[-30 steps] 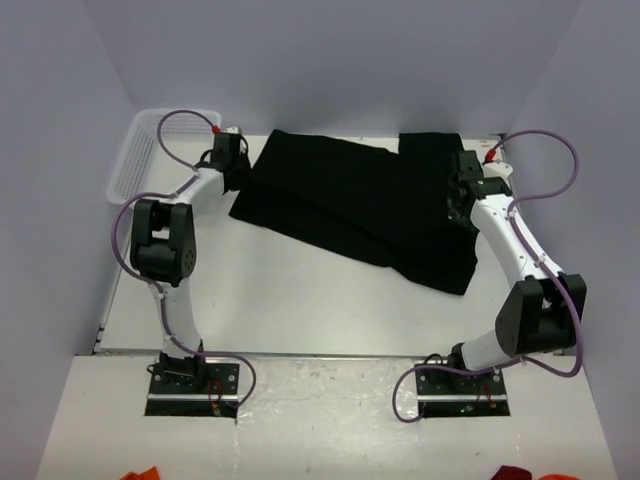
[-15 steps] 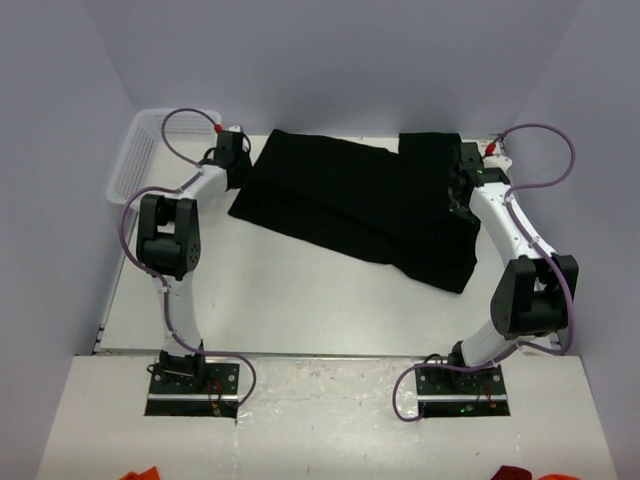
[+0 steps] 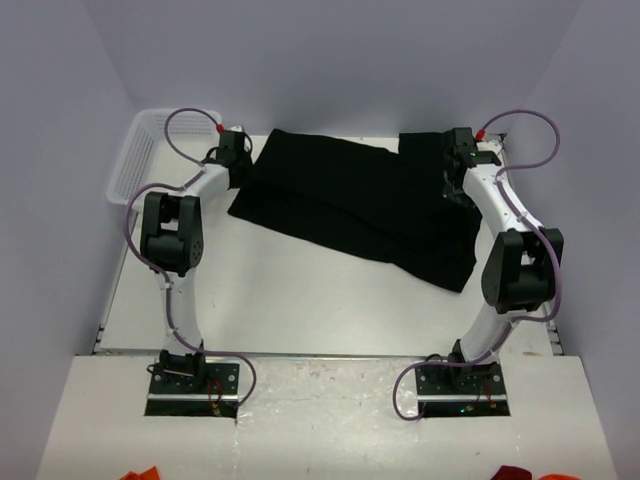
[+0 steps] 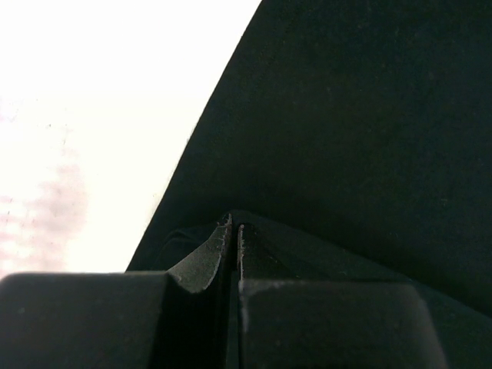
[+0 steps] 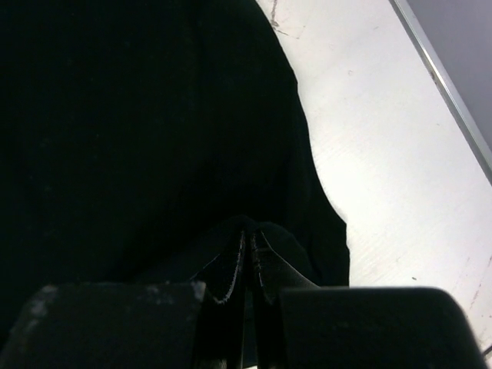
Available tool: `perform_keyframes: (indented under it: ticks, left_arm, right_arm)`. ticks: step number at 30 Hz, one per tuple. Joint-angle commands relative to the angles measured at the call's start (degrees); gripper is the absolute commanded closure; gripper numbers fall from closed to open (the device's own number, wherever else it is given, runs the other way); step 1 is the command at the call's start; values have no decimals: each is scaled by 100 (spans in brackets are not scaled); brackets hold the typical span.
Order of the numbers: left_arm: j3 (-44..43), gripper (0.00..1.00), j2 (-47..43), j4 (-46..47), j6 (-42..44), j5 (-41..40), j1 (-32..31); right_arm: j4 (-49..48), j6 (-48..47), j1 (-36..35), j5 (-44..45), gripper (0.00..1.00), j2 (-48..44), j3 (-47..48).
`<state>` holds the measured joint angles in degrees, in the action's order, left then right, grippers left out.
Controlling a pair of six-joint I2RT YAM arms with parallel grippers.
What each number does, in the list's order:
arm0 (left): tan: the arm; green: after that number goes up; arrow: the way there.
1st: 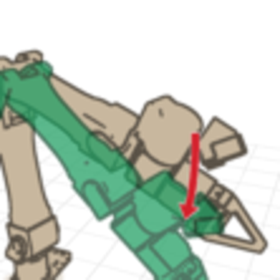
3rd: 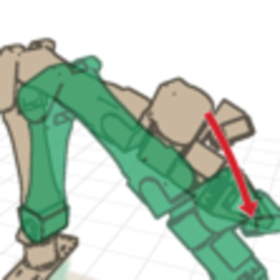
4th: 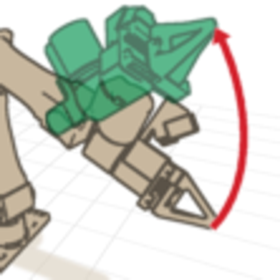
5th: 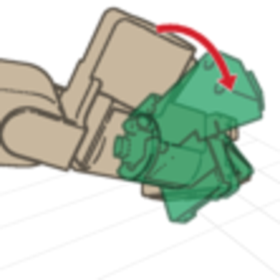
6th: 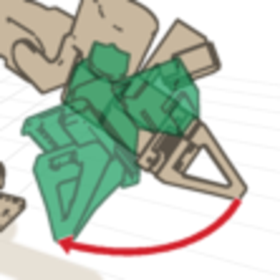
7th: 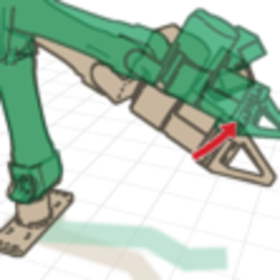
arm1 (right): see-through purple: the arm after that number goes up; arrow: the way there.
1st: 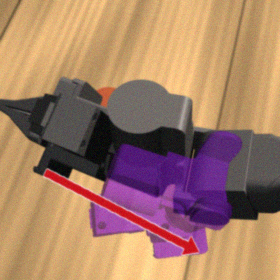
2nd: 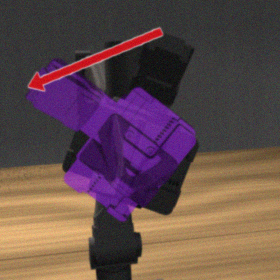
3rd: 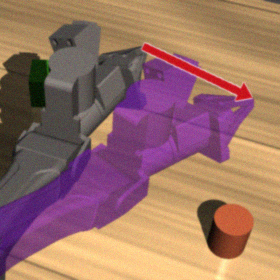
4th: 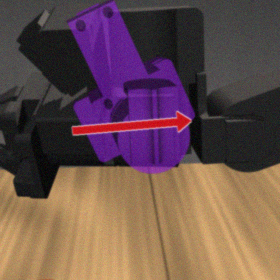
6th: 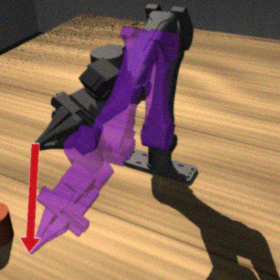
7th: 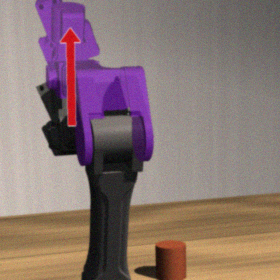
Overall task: Fold and stack the t-shirts
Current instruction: Fold the flattened tshirt in 1/3 of the way
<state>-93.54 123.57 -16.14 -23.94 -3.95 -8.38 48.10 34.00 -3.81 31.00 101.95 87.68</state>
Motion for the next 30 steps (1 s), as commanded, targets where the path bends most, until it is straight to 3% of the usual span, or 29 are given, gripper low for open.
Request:
perform_keyframes:
  ticks: [1,5,8,9,10,11,12,14,15,17,18,21,25,27,28,29,30]
  left_arm:
    - [-323,100,106,-3,215,-221,3]
    - [-358,100,150,67,232,-212,3]
    - [-297,90,124,181,241,-212,3]
    - [-271,69,106,216,241,-229,3]
    - [-166,61,45,278,241,-238,3]
    - [-113,44,-8,426,267,-230,3]
    - [-51,34,-69,515,267,-273,3]
    - [151,24,-341,812,320,-317,3]
    - [256,15,-481,954,355,-378,3]
    - [590,8,-1129,1296,373,-396,-6]
    - [713,6,-1412,1385,373,-431,-14]
    - [1275,0,-2668,1780,478,-353,-242]
    - [1933,0,-3654,1623,154,173,-340]
    - [2172,8,-3717,1527,-66,631,-348]
    - [2312,19,-3717,1257,-101,736,-348]
    - [2409,54,-3708,1254,-154,1042,-348]
    - [2523,82,-3700,1332,-137,1262,-348]
  right_arm:
    - [-99,-157,21,2,100,184,372]
    - [-99,-192,21,72,100,351,592]
    - [-99,-236,30,81,100,483,776]
    - [-107,-297,39,64,100,527,821]
    - [-107,-332,30,72,98,571,882]
    - [-99,-359,39,107,93,693,1030]
    - [-107,-411,39,116,91,738,1101]
    - [-99,-473,65,20,87,939,1408]
    - [-116,-490,56,37,80,993,1514]
    - [-221,-718,56,63,63,1081,1908]
    - [-204,-771,56,98,39,1064,2041]
    - [-82,-982,48,203,7,871,2533]
    - [655,-668,12,-462,5,189,2834]
    - [553,-491,-206,-1050,4,-436,1941]
    - [360,-525,-329,-1235,5,-1179,1493]
    - [-146,-587,-600,-1420,27,-1569,558]
    - [-325,-587,-733,-1526,57,-1939,166]
